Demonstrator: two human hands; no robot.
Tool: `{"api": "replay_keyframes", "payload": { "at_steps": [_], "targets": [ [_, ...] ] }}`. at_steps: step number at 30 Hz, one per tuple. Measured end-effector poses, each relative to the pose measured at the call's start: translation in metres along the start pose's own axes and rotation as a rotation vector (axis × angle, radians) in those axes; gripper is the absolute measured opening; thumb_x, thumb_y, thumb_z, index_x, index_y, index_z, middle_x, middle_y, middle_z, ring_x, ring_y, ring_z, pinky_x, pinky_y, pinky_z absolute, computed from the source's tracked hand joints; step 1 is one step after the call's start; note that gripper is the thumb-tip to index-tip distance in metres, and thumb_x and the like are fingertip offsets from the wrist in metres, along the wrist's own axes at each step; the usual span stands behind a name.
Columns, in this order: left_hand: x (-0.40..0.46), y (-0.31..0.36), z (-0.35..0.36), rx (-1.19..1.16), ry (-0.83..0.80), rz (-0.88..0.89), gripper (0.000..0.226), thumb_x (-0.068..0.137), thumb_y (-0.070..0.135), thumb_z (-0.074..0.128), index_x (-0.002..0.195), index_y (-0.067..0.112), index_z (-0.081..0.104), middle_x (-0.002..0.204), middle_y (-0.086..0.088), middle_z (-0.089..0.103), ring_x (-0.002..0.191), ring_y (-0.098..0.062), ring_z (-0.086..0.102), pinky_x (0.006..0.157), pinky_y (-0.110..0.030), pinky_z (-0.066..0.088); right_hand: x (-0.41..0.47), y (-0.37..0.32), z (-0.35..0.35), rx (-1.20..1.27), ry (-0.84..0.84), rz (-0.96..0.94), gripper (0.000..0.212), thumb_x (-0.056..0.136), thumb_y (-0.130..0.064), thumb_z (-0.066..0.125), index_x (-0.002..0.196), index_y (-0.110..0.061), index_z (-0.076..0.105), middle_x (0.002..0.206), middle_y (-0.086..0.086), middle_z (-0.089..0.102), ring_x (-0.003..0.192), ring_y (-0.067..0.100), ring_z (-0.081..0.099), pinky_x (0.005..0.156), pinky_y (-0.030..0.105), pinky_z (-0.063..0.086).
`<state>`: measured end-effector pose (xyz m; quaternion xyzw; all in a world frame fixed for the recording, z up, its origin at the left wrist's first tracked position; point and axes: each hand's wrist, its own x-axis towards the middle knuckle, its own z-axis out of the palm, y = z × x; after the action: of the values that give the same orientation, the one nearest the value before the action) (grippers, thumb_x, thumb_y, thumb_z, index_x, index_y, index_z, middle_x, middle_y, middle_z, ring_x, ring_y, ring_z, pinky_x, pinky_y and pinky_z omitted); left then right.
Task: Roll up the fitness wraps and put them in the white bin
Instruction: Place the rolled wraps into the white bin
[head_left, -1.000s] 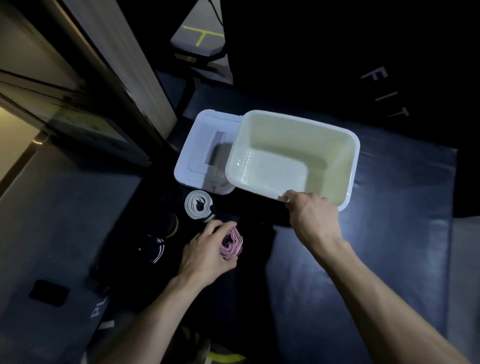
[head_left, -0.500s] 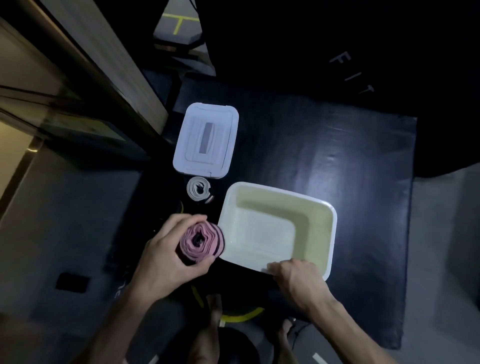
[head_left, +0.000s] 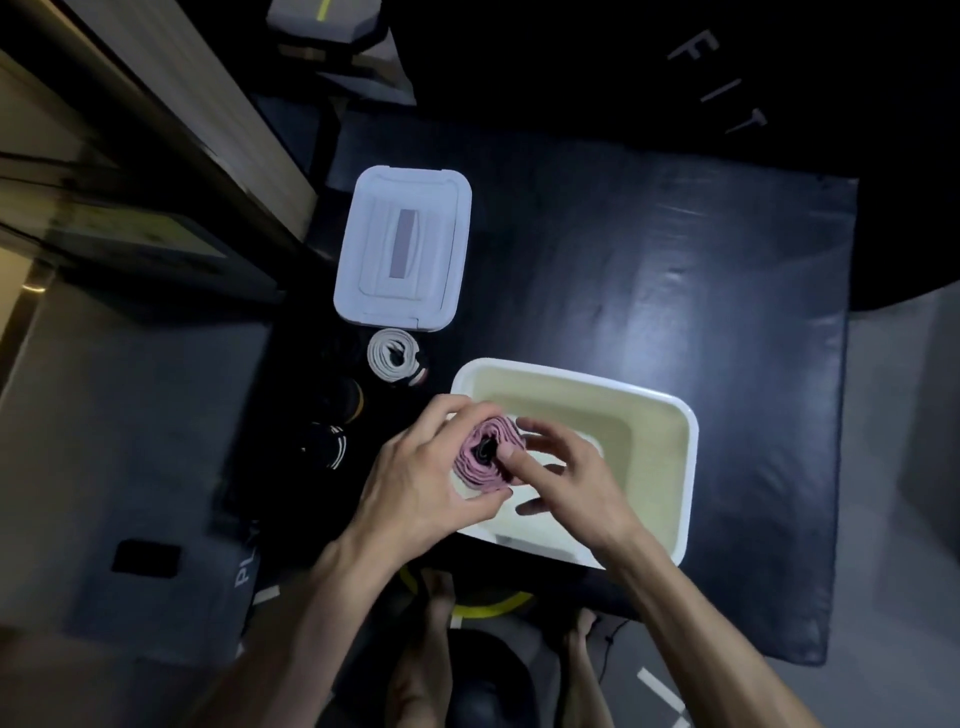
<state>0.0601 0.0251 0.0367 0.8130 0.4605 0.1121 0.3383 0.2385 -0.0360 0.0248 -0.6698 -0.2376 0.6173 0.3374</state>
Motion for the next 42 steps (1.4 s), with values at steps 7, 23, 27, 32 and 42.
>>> {"api": "replay_keyframes", "payload": {
  "at_steps": [7, 23, 27, 32, 42],
  "targets": [
    [0.01, -0.049, -0.007, -0.18, -0.003, -0.059, 0.047, 0.092, 0.035, 0.073, 0.136, 0.031, 0.06, 0.13, 0.02, 0.053, 0.096, -0.007, 0.063, 0.084, -0.029, 0.055, 0.053, 0.022, 0.001, 0.075, 0.048, 0.114, 0.041, 0.089, -0.03, 0.078, 0.125, -0.016, 0.064, 0.102, 0.01, 0.078, 0.08, 0.028, 0.074, 0.071, 0.039, 0.061],
    [0.094, -0.139, -0.012, 0.547, -0.059, -0.181, 0.088, 0.075, 0.037, 0.087, 0.152, 0.035, 0.044, 0.142, 0.003, 0.053, 0.139, -0.029, 0.034, 0.124, -0.052, 0.012, 0.098, 0.057, 0.023, 0.046, 0.258, 0.079, 0.007, 0.095, -0.03, 0.072, 0.102, -0.029, 0.072, 0.107, 0.005, 0.075, 0.087, 0.029, 0.075, 0.079, 0.041, 0.064],
    [0.102, -0.137, -0.015, 0.579, -0.191, -0.21, 0.093, 0.079, 0.046, 0.083, 0.157, 0.036, 0.033, 0.153, 0.005, 0.044, 0.15, -0.029, 0.022, 0.126, -0.053, -0.002, 0.095, 0.05, 0.015, -0.014, 0.249, 0.088, 0.039, 0.094, -0.037, 0.071, 0.126, -0.014, 0.067, 0.123, -0.002, 0.068, 0.097, 0.021, 0.073, 0.071, 0.034, 0.064],
    [0.114, -0.136, -0.018, 0.638, -0.325, -0.151, 0.103, 0.076, 0.05, 0.084, 0.159, 0.037, 0.025, 0.155, 0.005, 0.039, 0.15, -0.019, 0.027, 0.126, -0.051, -0.005, 0.08, 0.037, 0.003, -0.15, 0.218, 0.069, 0.053, 0.087, -0.051, 0.067, 0.129, -0.019, 0.065, 0.126, -0.006, 0.067, 0.103, 0.017, 0.072, 0.087, 0.044, 0.062],
    [0.085, -0.095, -0.048, 0.373, 0.068, -0.003, 0.088, 0.066, 0.032, 0.094, 0.144, 0.025, 0.056, 0.129, -0.006, 0.054, 0.112, -0.036, 0.058, 0.117, -0.051, 0.033, 0.045, -0.008, 0.001, -0.212, 0.25, -0.231, 0.015, 0.094, -0.031, 0.07, 0.109, -0.026, 0.07, 0.1, -0.016, 0.074, 0.088, -0.004, 0.067, 0.072, 0.012, 0.049]
  ]
}}
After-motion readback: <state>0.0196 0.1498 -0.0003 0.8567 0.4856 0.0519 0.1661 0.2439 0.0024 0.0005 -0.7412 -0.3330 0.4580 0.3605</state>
